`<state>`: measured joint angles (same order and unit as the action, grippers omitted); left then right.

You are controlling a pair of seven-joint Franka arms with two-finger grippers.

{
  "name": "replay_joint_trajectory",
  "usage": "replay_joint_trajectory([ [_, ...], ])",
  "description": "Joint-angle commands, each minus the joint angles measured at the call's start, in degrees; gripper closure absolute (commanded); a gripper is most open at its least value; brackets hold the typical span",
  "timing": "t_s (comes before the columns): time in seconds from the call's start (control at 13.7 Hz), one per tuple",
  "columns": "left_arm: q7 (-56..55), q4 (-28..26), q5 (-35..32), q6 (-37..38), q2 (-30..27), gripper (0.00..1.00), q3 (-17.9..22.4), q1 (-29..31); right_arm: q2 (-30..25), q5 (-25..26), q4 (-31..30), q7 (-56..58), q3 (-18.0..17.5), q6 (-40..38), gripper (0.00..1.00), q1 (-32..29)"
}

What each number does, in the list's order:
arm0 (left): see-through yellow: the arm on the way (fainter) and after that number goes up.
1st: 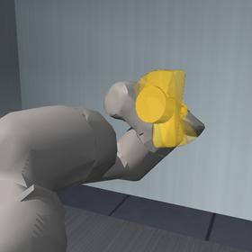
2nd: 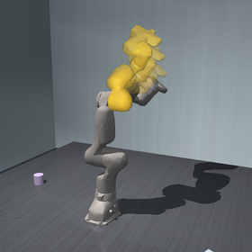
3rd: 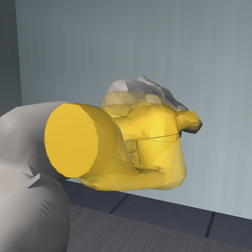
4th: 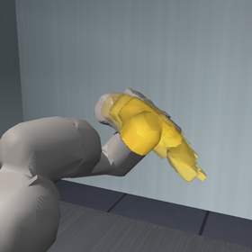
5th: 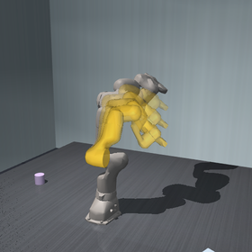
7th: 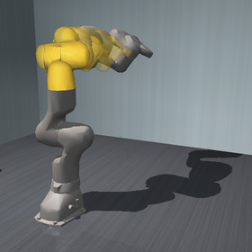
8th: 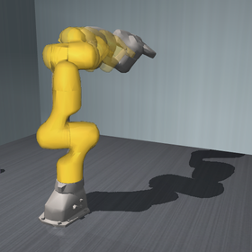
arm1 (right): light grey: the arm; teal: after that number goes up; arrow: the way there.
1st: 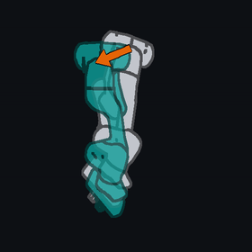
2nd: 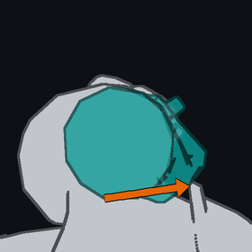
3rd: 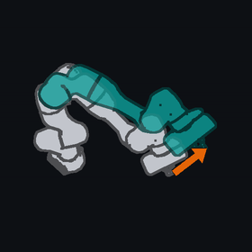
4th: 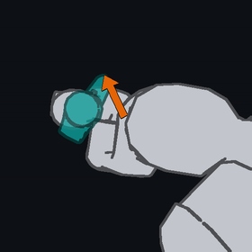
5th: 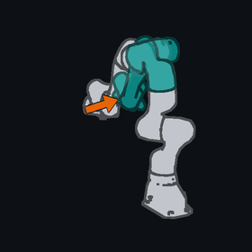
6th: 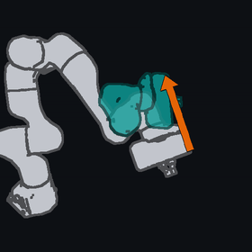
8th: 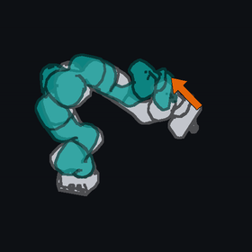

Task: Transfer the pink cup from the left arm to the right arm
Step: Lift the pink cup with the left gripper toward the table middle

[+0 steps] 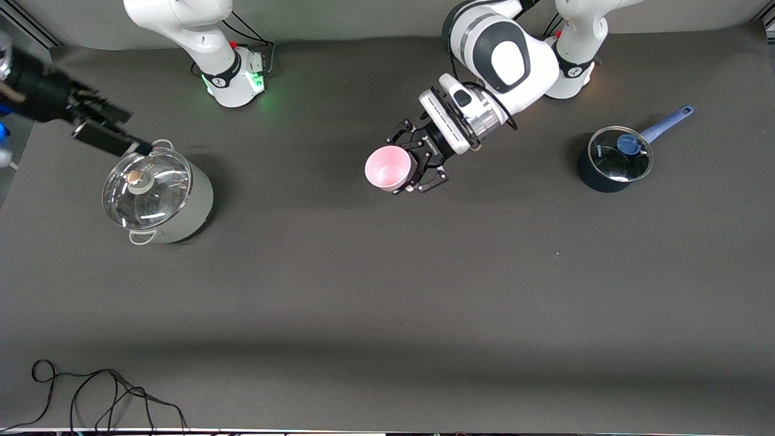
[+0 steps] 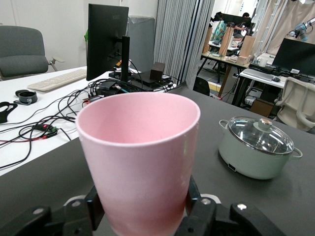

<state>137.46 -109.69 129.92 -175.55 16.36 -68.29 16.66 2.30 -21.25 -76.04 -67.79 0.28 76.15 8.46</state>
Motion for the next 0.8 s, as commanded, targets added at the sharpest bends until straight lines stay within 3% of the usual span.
replay_joint_trajectory([
  [0.0, -0.7, 1.84, 0.95, -1.81, 0.08, 0.46, 0.53, -1.71, 4.54, -3.01, 7.11, -16.26, 0.51, -0.66, 0.0, 5.76],
  [0.36, -0.7, 1.93, 0.95, -2.61, 0.25, 0.45, 0.7, -2.42, 13.5, -3.01, 16.97, -31.61, 0.43, 0.75, 0.0, 18.94],
  [0.73, -0.7, 2.02, 0.95, -2.69, 0.26, 0.45, 0.7, -2.42, 18.08, -2.57, 17.24, -32.92, 0.42, 2.85, 0.0, 24.67],
])
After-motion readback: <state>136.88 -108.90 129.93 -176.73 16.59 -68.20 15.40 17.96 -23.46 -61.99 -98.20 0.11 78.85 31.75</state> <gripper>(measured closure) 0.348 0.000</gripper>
